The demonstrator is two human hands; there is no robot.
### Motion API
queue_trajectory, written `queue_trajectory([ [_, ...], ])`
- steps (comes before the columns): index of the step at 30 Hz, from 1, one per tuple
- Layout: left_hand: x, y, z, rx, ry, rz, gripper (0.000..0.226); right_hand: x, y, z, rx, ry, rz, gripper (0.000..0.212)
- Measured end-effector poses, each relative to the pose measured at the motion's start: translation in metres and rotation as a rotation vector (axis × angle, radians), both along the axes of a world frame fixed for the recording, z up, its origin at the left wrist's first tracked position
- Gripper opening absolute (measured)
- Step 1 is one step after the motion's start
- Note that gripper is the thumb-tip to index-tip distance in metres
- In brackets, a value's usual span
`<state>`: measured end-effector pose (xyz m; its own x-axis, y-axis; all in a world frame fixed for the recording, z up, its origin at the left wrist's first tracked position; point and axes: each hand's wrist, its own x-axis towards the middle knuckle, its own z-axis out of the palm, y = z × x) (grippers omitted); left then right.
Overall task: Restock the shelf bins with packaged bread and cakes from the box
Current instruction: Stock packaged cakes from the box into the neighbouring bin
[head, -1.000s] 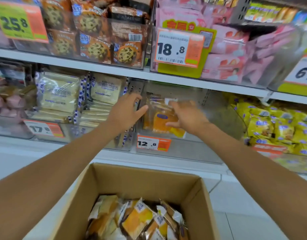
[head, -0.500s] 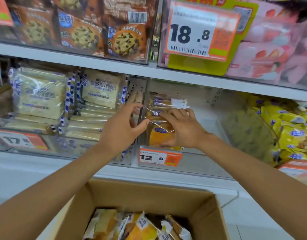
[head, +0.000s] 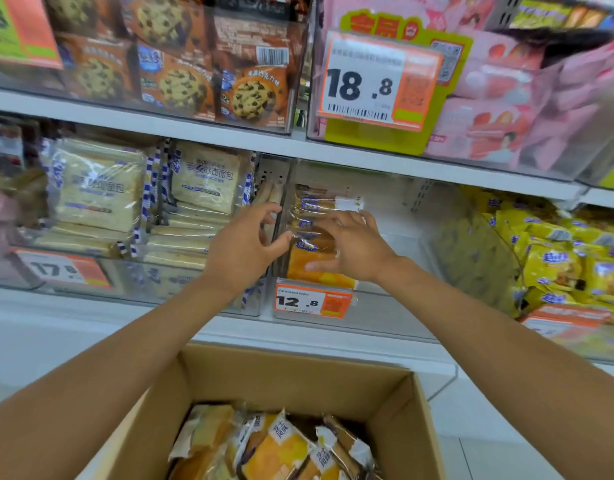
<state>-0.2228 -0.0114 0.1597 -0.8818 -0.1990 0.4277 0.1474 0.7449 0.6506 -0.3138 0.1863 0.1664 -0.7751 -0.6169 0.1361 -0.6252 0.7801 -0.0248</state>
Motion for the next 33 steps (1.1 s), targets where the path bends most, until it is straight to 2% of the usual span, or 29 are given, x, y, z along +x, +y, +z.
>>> queue_trajectory([
  [2, 0.005, 0.002, 0.005, -0.117, 0.038, 0.061, 0.045, 0.016, 0.001, 0.005, -0.135, 0.087, -0.025, 0.06],
  [4, 0.016, 0.009, 0.012, -0.175, 0.112, 0.128, 0.033, 0.038, 0.004, 0.008, -0.299, 0.176, -0.033, 0.03],
  [5, 0.024, 0.013, 0.014, -0.147, 0.145, 0.136, 0.025, 0.053, 0.005, 0.009, -0.387, 0.196, -0.029, 0.019],
  [7, 0.044, 0.022, 0.011, -0.005, 0.148, 0.113, 0.017, 0.085, 0.006, 0.007, -0.518, 0.194, -0.027, 0.011],
  [10, 0.076, 0.031, -0.018, 0.174, -0.028, 0.065, 0.021, 0.13, 0.007, -0.018, -0.531, 0.068, -0.028, 0.012],
  [13, 0.108, 0.026, -0.069, 0.229, -0.314, 0.009, 0.019, 0.163, 0.018, -0.075, -0.385, -0.235, -0.04, 0.003],
  [16, 0.137, 0.01, -0.125, 0.244, -0.56, -0.003, 0.018, 0.186, 0.034, -0.14, -0.168, -0.534, -0.112, 0.021],
  [19, 0.161, -0.005, -0.17, 0.315, -0.678, 0.099, 0.016, 0.19, 0.04, -0.201, -0.055, -0.795, -0.265, 0.039],
  [21, 0.172, -0.01, -0.193, 0.369, -0.732, 0.179, 0.015, 0.189, 0.034, -0.233, -0.013, -0.881, -0.32, 0.05],
  [26, 0.187, -0.017, -0.23, 0.567, -0.836, 0.29, 0.012, 0.171, 0.007, -0.29, -0.15, -1.008, -0.472, 0.077],
  [27, 0.189, -0.017, -0.234, 0.591, -0.853, 0.293, 0.011, 0.165, 0.004, -0.302, -0.131, -0.995, -0.504, 0.074],
  [28, 0.191, -0.018, -0.236, 0.605, -0.872, 0.29, 0.009, 0.161, 0.003, -0.314, -0.075, -0.982, -0.516, 0.059],
  [29, 0.192, -0.017, -0.239, 0.619, -0.892, 0.287, 0.006, 0.16, 0.003, -0.323, -0.027, -0.961, -0.49, 0.034],
  [30, 0.192, -0.016, -0.241, 0.632, -0.91, 0.279, 0.005, 0.163, 0.001, -0.323, -0.027, -0.971, -0.448, 0.021],
  [31, 0.191, -0.015, -0.244, 0.646, -0.918, 0.266, 0.004, 0.167, 0.0, -0.321, -0.038, -0.991, -0.403, 0.028],
  [33, 0.191, -0.011, -0.25, 0.645, -0.92, 0.236, 0.01, 0.175, 0.001, -0.313, -0.178, -1.091, -0.39, 0.016],
])
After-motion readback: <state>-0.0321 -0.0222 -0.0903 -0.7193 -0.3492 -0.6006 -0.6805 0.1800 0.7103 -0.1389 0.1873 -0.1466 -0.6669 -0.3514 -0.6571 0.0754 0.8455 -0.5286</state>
